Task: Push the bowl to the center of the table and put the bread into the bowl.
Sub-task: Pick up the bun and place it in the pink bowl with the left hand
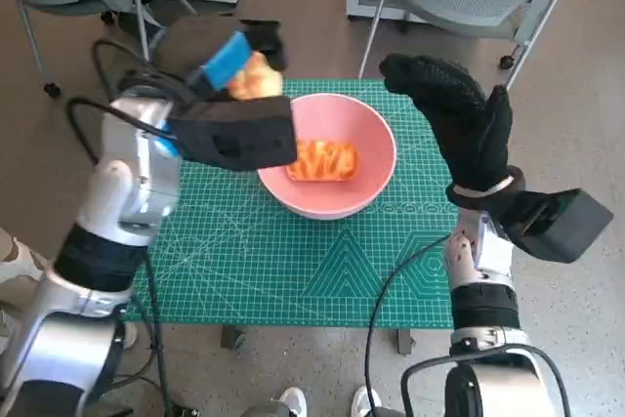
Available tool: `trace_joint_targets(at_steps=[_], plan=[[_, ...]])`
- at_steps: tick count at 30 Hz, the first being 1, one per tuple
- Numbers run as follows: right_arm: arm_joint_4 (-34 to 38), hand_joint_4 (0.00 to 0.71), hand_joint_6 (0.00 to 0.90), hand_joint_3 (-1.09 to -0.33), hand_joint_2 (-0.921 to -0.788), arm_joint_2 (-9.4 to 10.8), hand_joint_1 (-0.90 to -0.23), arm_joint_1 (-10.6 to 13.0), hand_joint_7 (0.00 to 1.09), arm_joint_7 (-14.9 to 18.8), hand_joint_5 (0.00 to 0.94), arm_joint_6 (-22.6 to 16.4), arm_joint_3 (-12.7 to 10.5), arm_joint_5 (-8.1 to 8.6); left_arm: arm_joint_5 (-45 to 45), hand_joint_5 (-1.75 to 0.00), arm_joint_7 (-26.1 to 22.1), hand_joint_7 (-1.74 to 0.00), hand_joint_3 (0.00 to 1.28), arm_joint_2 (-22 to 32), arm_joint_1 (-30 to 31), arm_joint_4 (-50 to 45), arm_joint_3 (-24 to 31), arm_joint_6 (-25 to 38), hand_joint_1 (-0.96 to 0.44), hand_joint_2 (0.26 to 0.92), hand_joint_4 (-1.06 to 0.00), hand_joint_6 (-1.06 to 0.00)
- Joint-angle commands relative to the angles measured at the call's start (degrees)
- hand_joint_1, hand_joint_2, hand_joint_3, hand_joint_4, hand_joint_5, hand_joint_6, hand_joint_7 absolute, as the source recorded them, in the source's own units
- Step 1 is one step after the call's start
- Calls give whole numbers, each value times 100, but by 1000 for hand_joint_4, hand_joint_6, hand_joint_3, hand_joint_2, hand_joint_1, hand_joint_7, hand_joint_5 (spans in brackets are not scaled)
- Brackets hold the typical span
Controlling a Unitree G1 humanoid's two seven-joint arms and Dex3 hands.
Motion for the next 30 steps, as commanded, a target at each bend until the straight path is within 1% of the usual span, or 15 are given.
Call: trace_joint_targets(at_steps=[1,13,22,24,26,27,28,29,30], plan=[[-8,114,-1,-885,-921,21,-684,176,304,25,1,-6,-4,21,30,-1052,111,-1124,37,-283,-302,461,-121,-220,2,899,-796,-673],[-132,94,-1,-888,-921,11,-679,269,300,-1,0,8,-6,42,-27,-1109,376,-1093,35,-632,-606,1521,-217,-805,1,905,-773,-675],[-220,92,-1,-884,-921,-16,-680,332,299,-41,0,14,-13,44,-55,-1143,393,-1084,37,-786,-779,2049,-254,-972,1,910,-753,-671],[-227,92,-1,-883,-921,-18,-679,333,300,-51,0,17,-13,41,-103,-1166,334,-1079,39,-821,-814,2134,-236,-964,2,914,-741,-665],[-235,92,-1,-882,-921,-18,-679,333,300,-66,0,20,-11,34,-212,-1198,129,-1077,50,-858,-858,2218,-194,-910,2,917,-728,-646],[-238,92,-1,-881,-921,-18,-679,332,300,-77,0,20,-9,27,-291,-1228,-61,-1078,65,-864,-883,2254,-173,-873,2,918,-719,-623],[-241,91,-1,-880,-921,-19,-679,332,300,-85,0,20,-7,23,-345,-1253,-193,-1154,101,-867,-902,2280,-159,-850,2,919,-656,-591],[-244,90,-1,-880,-921,-17,-679,332,300,-95,0,18,-4,15,-425,-1271,-436,-1206,127,-850,-927,2303,-149,-829,1,920,-614,-567],[-247,89,-1,-879,-921,-16,-680,333,300,-102,0,16,-2,10,-484,-1193,-607,-1087,124,-835,-945,2316,-145,-815,8,890,-557,-482]])
